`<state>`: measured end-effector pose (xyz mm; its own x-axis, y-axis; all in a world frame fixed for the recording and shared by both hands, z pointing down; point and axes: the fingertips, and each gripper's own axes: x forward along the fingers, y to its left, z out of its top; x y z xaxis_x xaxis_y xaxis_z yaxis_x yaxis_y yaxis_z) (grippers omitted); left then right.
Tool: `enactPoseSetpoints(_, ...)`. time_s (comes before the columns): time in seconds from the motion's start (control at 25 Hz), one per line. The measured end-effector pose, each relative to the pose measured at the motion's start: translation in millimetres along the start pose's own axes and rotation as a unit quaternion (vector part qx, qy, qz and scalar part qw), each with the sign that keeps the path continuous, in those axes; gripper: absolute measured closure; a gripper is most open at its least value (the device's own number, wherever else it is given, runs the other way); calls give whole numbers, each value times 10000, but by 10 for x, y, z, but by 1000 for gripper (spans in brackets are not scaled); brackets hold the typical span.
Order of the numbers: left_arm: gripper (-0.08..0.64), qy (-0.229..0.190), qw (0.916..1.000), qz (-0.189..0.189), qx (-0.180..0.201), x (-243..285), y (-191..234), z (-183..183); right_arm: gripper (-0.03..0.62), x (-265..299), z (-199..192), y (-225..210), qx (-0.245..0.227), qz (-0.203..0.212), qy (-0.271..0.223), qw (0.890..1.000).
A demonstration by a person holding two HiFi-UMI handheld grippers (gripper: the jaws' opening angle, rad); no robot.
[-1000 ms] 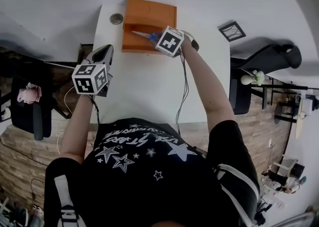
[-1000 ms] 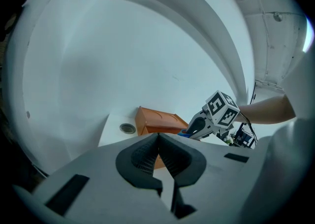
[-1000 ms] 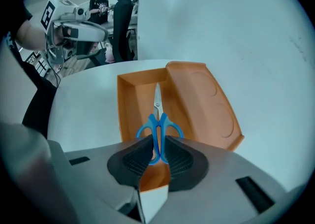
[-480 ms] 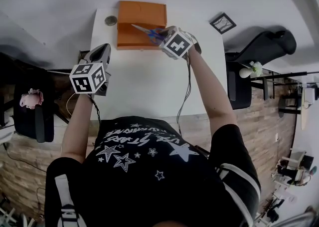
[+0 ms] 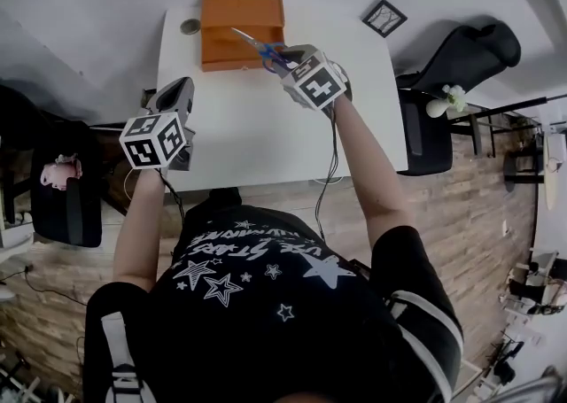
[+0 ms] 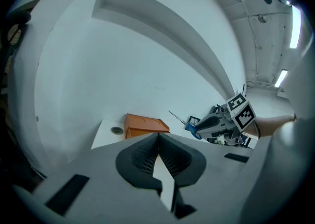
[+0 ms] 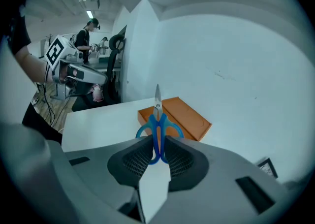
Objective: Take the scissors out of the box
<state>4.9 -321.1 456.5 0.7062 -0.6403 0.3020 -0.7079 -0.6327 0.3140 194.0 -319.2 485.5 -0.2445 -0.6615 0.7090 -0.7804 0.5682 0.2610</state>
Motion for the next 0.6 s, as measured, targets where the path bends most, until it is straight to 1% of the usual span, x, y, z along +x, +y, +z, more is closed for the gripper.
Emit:
enactPoseSetpoints(0.16, 541, 12, 10000, -7, 36, -270, -211, -164, 494, -295, -100, 276, 422, -72, -338, 9985)
enactPoseSetpoints(0.32, 541, 35, 9999, -28, 112, -565, -455, -313, 494, -596, -262, 546, 778, -64, -536, 9955)
enactPoseSetpoints(0.6, 541, 36, 9998, -40, 166, -977, -807, -532, 494, -986, -604, 935, 1031, -46, -613, 9928)
